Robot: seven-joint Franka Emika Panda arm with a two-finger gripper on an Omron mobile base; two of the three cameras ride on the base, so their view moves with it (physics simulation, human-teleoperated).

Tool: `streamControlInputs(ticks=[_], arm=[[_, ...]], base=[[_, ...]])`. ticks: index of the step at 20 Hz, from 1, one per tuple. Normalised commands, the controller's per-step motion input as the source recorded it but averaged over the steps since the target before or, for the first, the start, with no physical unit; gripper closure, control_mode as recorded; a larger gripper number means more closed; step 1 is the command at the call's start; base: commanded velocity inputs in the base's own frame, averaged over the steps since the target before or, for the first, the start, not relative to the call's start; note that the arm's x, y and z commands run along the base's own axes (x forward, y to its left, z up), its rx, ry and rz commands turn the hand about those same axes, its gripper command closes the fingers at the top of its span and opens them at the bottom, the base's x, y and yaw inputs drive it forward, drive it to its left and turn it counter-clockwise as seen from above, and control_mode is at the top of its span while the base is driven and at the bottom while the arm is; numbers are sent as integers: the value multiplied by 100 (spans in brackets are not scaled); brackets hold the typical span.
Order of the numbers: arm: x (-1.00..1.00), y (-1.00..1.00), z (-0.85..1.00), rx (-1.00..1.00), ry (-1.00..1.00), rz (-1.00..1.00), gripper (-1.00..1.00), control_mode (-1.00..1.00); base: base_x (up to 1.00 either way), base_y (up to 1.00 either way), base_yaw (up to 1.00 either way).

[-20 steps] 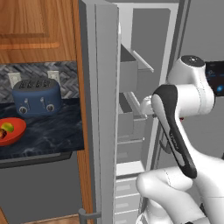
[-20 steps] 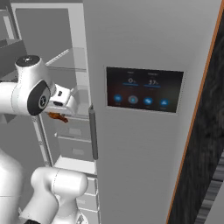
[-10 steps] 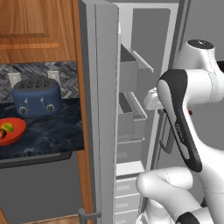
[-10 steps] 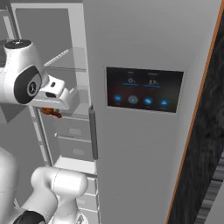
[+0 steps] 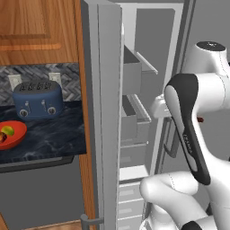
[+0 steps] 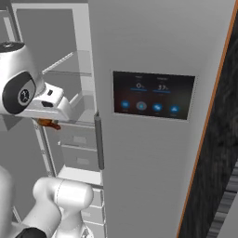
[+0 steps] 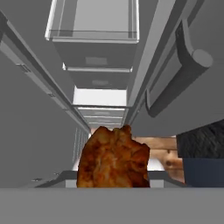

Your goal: Take the peach, mango, and chicken drumstick from the freezer and place them in the bowl on the counter.

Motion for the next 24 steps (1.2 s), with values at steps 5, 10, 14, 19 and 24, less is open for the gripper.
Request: streamControlInputs(ticks=[5, 10, 14, 19, 24], arm=[[-8, 0, -1, 0, 0, 0, 100, 100], [0, 0, 0, 0, 0, 0, 100, 100], [0, 0, 0, 0, 0, 0, 100, 100], [0, 0, 0, 0, 0, 0, 100, 100], [0, 0, 0, 0, 0, 0, 100, 100]], base=[[-46, 0, 0], [-100, 0, -1], [-87, 60, -7], [-15, 100, -8], [6, 100, -7]])
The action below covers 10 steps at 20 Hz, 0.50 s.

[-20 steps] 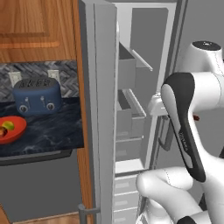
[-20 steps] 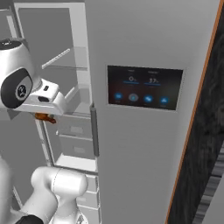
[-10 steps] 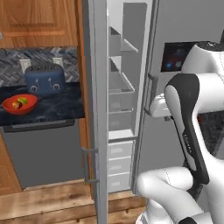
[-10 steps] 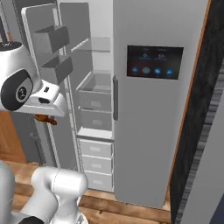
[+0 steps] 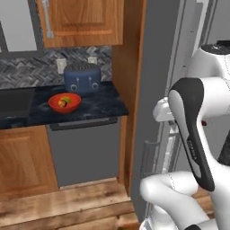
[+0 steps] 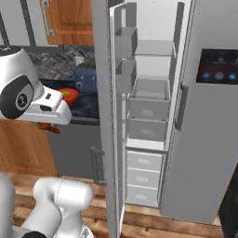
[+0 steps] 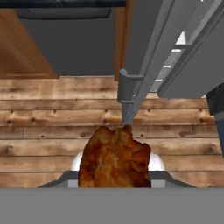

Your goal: Take the peach, mango, and chicken drumstick from the freezer and place them in the bowl on the counter.

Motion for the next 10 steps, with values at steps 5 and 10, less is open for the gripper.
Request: streamControlInputs(ticks=[5, 10], arm=[[0, 0, 0, 0, 0, 0, 100, 100], [0, 0, 0, 0, 0, 0, 100, 100]], base=[[50, 100, -1], [95, 78, 0]])
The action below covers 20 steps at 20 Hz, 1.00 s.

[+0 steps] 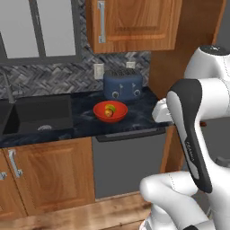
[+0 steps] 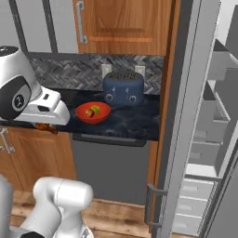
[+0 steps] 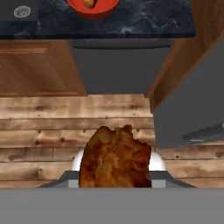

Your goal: Take the peach, mango, and chicken drumstick from the freezer and place them in the bowl on the counter.

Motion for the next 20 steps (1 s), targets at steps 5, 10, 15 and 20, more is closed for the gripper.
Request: streamControlInputs(ticks=[5, 10, 15, 20], arm=[[0, 0, 0, 0, 0, 0, 100, 100], [0, 0, 0, 0, 0, 0, 100, 100], [0, 0, 0, 0, 0, 0, 100, 100], [29, 24, -20, 0, 14, 0, 100, -100]], base=[[76, 13, 0], [64, -2, 0], [51, 0, 0], [21, 2, 0]])
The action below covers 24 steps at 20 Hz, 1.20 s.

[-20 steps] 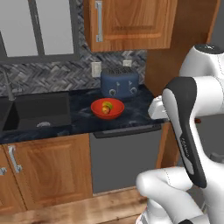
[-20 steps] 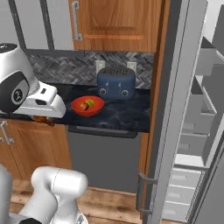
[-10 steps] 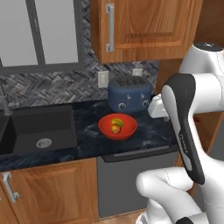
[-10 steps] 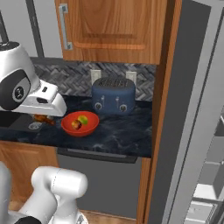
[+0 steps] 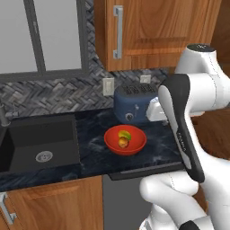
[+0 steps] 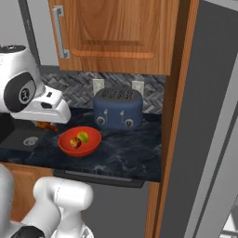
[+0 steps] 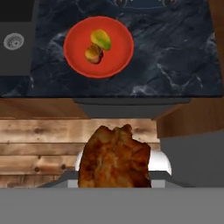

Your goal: Take the peach, mango, and chicken drumstick from the freezer and place them in the bowl on the counter.

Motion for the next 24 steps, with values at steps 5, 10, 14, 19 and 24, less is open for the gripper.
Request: streamControlInputs(ticks=[5, 10, 14, 19, 24], arm=[[58, 48, -70, 0, 34, 0, 100, -100], [85, 11, -47, 2, 29, 0, 100, -100], [100, 0, -48, 1, 20, 0, 100, -100], [73, 0, -84, 0, 9, 0, 100, -100], [32, 0, -88, 0, 1, 0, 100, -100]], base=[[0, 0, 0], [0, 0, 0], [0, 0, 0], [0, 0, 0], [0, 0, 0]])
